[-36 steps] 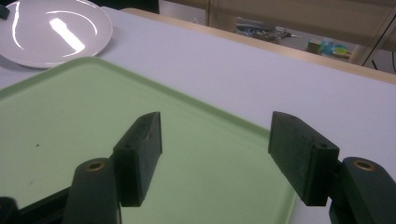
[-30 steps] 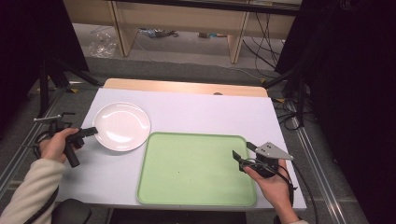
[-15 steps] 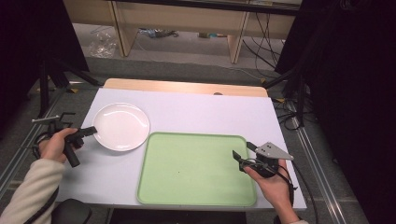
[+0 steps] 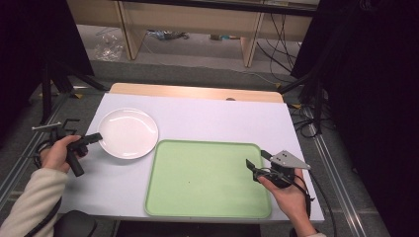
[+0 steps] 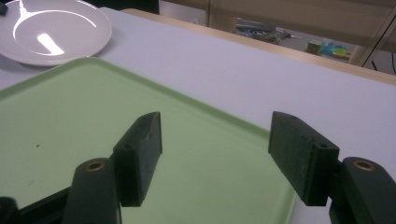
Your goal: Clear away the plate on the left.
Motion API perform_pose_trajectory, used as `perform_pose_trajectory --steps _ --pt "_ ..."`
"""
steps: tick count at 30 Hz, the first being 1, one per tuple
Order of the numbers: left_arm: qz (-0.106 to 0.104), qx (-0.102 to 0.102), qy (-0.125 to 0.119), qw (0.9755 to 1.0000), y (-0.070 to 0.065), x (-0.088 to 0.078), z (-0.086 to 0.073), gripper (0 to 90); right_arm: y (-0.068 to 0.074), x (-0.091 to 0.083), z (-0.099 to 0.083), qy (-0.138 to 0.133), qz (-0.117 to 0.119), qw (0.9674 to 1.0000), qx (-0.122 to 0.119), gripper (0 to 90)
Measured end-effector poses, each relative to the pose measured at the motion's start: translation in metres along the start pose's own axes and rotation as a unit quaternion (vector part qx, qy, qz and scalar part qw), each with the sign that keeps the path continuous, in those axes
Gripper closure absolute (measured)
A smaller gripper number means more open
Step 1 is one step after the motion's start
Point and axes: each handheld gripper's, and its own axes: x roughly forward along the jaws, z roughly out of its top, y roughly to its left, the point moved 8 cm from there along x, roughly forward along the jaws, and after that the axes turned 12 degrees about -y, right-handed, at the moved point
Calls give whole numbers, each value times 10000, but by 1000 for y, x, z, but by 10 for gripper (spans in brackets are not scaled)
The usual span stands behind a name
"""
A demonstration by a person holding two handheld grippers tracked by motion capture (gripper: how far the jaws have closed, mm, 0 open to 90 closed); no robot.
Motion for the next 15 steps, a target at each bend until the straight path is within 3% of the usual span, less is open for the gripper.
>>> perform_pose_trajectory --steps 8,11,15 --pt "-29 -49 -64 10000 -2 -1 2 859 1 -1 -1 42 15 10000 66 357" --pt "-229 -166 -192 9994 -5 -2 4 859 1 0 0 26 10 10000 39 357" --pt "-238 -218 -214 9992 -6 -3 4 860 2 -1 -1 45 18 10000 66 357"
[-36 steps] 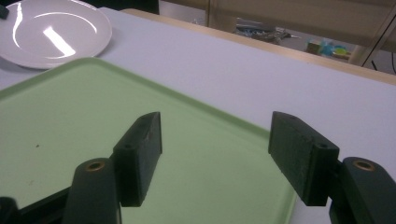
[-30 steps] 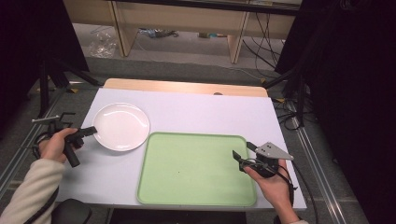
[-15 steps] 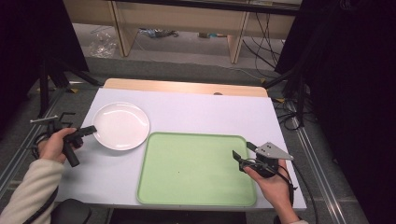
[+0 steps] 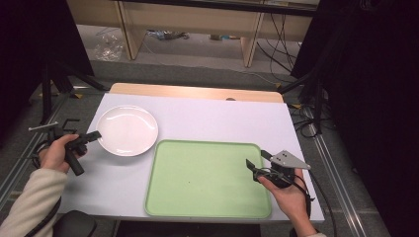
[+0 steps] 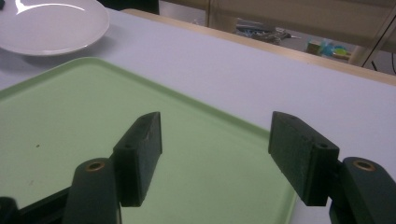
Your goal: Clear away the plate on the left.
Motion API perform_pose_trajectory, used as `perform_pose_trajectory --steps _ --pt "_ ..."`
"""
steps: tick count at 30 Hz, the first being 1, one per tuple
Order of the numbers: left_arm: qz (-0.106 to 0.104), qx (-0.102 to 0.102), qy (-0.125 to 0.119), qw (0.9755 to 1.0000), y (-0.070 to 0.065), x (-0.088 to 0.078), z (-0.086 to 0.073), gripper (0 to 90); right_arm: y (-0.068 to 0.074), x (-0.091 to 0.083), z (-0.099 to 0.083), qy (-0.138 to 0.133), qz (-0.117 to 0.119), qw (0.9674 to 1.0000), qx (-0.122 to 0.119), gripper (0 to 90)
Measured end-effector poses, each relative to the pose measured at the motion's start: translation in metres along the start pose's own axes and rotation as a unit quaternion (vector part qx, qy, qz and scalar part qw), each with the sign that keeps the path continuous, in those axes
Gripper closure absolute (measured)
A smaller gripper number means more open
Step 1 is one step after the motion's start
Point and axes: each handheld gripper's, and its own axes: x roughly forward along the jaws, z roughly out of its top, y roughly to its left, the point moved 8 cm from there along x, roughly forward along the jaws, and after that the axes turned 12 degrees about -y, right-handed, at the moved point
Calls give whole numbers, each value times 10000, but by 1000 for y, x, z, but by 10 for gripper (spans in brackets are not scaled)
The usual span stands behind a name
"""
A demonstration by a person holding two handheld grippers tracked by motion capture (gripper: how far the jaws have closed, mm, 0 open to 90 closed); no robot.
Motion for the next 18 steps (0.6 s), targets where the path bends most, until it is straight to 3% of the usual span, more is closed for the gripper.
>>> perform_pose_trajectory --steps 5,8,12,18 --pt "40 4 55 10000 -2 -1 -1 860 0 0 0 -3 -12 10000 -4 357" --pt "-148 -34 -8 9999 -6 0 -1 860 0 0 0 -3 -2 10000 4 357" --pt "-5 4 65 10000 -6 0 -3 860 0 0 0 -5 0 10000 6 357" --pt "-88 -43 71 9999 -10 0 -5 860 -2 1 1 -56 -26 10000 -53 357"
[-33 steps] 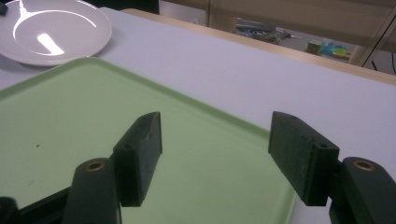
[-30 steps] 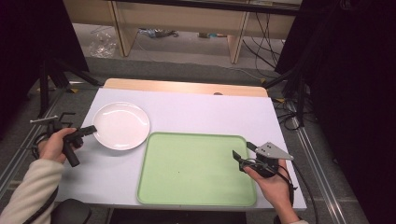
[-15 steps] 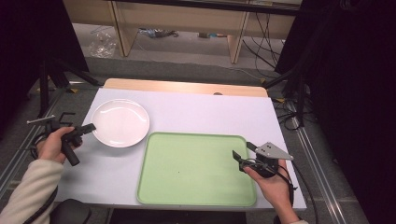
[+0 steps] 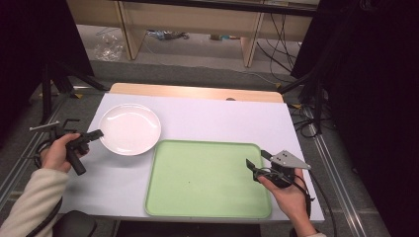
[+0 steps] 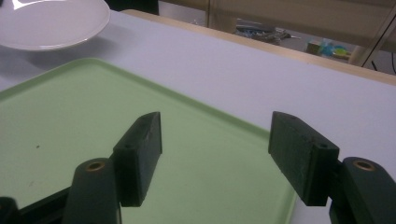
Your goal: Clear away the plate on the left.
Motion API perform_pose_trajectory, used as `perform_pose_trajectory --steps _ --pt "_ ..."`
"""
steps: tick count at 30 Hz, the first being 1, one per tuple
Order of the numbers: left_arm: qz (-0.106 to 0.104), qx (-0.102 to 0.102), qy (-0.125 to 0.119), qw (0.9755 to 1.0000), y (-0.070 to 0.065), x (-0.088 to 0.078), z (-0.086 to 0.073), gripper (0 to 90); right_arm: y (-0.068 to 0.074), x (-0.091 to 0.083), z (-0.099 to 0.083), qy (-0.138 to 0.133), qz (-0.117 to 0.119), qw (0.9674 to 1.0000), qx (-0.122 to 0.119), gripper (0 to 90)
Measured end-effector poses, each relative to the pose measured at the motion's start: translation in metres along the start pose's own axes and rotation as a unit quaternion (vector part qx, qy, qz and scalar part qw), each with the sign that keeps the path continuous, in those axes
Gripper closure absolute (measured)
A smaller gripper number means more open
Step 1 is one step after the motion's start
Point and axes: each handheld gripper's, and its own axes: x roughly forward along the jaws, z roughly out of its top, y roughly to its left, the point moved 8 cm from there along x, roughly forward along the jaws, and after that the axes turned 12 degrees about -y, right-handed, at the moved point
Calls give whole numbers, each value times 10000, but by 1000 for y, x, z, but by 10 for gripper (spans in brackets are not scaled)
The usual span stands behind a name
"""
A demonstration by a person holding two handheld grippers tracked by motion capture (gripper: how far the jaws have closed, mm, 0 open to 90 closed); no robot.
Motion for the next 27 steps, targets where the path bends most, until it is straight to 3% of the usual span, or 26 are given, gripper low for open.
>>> perform_pose_trajectory --steps 10,11,13,27 --pt "-123 -35 72 9999 -9 1 -5 860 1 0 1 -40 6 9999 97 354" --pt "-245 -81 19 9997 -11 2 -5 860 1 0 1 -35 10 9999 97 353" --pt "-283 -90 31 9996 -11 2 -6 860 2 0 0 -17 27 9999 114 350" --pt "-243 4 207 9995 -17 3 -14 860 2 -1 3 -113 -10 9999 129 274"
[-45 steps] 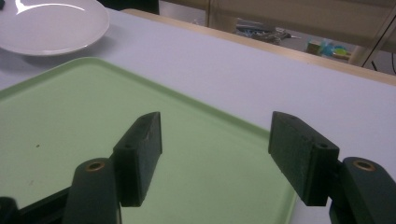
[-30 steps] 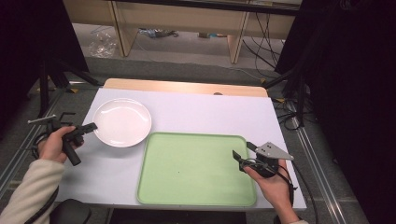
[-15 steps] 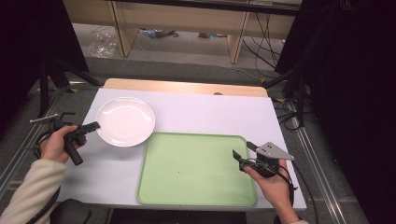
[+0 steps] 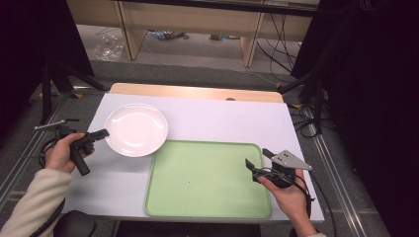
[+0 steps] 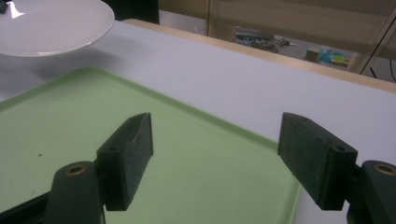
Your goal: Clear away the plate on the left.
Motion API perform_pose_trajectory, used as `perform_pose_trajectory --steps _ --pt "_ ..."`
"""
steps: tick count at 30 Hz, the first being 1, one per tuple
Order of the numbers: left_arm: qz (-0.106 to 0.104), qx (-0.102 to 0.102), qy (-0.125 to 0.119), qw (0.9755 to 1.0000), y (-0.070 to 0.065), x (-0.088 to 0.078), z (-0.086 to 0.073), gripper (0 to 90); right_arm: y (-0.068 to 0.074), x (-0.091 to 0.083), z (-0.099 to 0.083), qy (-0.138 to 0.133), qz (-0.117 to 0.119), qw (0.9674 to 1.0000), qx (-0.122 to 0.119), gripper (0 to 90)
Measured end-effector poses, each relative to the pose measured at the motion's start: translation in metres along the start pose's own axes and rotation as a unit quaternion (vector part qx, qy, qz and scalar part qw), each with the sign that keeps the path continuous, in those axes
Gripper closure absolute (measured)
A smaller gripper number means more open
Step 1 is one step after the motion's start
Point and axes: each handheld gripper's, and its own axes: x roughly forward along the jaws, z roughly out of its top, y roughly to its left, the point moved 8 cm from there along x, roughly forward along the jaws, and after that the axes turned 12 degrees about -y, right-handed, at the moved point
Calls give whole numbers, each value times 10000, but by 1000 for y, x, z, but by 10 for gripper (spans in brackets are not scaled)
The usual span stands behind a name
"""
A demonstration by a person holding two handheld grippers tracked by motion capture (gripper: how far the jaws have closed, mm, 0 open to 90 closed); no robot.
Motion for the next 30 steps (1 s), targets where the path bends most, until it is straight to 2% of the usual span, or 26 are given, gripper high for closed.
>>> perform_pose_trajectory --steps 1,2,8,11,12,13,16,18,19,20,22,23,26,28,30 --pt "-21 -8 3 10000 -1 0 -1 860 -1 0 0 -12 -10 10000 -40 274" --pt "-144 -10 -17 9999 -3 1 -2 860 -1 0 0 -8 -14 10000 -35 274" --pt "-194 -30 28 9998 -7 3 -6 860 -1 0 0 -10 -25 10000 -40 274" --pt "-131 25 126 9998 -9 3 -9 860 -1 0 0 -10 -31 10000 -41 274" --pt "-145 12 136 9998 -10 4 -10 860 -1 0 0 -10 -33 10000 -43 274" --pt "-257 -49 100 9996 -13 6 -12 861 -1 0 0 -5 -35 10000 -39 274" --pt "-293 11 159 9994 -14 6 -14 861 -1 0 0 -7 -38 10000 -39 274" --pt "-185 -27 236 9995 -15 6 -17 861 -1 0 0 -10 -43 10000 -38 274" --pt "-199 -9 256 9995 -16 6 -18 861 -1 0 0 -14 -45 10000 -40 274" --pt "-288 -103 172 9994 -19 8 -18 861 -1 0 0 -19 -37 10000 -39 274" --pt "-285 -51 233 9993 -20 8 -21 861 -2 0 0 -16 -47 10000 -43 274" --pt "-308 -106 215 9992 -21 9 -21 861 -1 0 0 -17 -40 10000 -38 274" --pt "-253 -91 324 9991 -22 10 -25 861 -2 0 0 -19 -43 10000 -39 274" --pt "-402 -36 298 9987 -24 11 -26 861 -2 0 0 -19 -48 10000 -38 274" --pt "-393 -101 309 9987 -26 12 -28 861 -2 0 0 -12 -58 10000 -43 274"
